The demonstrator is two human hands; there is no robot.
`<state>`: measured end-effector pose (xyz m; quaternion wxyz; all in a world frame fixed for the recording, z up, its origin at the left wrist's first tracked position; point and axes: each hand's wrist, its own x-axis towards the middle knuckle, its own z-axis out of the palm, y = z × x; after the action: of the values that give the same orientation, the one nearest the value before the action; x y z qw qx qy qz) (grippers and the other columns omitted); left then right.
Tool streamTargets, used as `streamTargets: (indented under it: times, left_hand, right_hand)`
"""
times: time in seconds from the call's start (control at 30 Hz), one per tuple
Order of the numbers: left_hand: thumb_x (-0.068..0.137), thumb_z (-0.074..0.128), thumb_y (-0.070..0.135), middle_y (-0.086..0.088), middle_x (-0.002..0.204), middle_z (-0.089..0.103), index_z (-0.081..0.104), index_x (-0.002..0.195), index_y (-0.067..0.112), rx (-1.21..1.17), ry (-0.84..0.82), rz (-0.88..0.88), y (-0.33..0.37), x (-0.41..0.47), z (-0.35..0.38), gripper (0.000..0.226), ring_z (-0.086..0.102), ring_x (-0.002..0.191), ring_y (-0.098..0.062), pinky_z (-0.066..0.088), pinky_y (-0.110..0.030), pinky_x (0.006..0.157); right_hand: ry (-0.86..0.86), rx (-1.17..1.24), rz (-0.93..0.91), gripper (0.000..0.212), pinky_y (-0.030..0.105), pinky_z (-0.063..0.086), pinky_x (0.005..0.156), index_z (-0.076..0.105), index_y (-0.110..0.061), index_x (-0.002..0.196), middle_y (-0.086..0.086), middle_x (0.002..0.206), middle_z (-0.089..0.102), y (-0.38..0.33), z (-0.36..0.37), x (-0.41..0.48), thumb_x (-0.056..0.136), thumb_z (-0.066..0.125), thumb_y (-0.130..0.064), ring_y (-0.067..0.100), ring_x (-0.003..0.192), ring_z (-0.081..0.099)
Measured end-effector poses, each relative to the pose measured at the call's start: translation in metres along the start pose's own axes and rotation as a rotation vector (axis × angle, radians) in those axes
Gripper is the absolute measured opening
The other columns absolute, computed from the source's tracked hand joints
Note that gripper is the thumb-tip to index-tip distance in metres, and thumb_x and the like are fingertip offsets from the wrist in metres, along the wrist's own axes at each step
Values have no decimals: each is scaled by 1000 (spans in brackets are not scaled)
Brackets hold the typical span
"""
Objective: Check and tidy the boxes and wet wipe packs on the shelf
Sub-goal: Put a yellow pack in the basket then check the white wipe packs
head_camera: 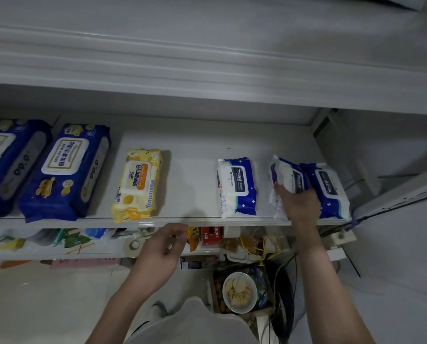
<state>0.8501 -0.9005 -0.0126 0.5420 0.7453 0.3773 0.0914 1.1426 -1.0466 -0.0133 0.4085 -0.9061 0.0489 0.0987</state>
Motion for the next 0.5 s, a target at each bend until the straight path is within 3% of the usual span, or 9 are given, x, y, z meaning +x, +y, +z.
streamTargets:
  times: [0.07,0.13,0.23,0.37,0.43,0.5]
  left_hand:
    - [102,55,24,18,110,66,62,108,39,5,-16,2,2,1,-1,18,61,99,5,43,-6,73]
    - [102,55,26,19,110,66,61,105,43,-10,-25,1,4,0,-3,19,61,103,3,44,-8,75]
    - [101,56,28,19,110,68,64,106,42,-70,3,6,9,-1,-8,17,63,105,1,47,-9,75]
    - [101,54,36,22,114,70,66,118,35,-251,89,44,29,-8,-23,21,68,102,3,50,-12,78]
    - [104,49,33,20,109,74,66,121,29,-436,72,32,37,-11,-32,25,71,98,0,53,-12,74]
    - [103,49,35,10,108,77,67,119,23,-568,68,-3,41,-12,-42,28,74,99,-12,58,-21,76]
  right_hand:
    - [-16,181,-20,70,34,53,100,59,-10,133,5,128,68,-6,-14,-27,80,84,-49,25,115,66]
    - [-171,341,-32,55,20,55,82,66,-18,118,-5,112,72,-16,-20,-61,77,86,-48,12,98,69]
    - [-386,357,10,83,34,62,79,64,-19,124,0,110,77,-26,-5,-101,58,89,-62,18,96,76]
    - [-482,363,-43,65,38,63,81,60,-20,125,-2,111,74,-45,33,-155,71,92,-38,19,99,74]
    - [-488,350,-143,72,38,63,86,56,-25,128,-8,113,71,-52,48,-179,68,94,-36,14,103,72]
    - [-541,356,-255,80,30,62,87,52,-32,130,-12,116,69,-50,59,-195,65,97,-31,4,105,70]
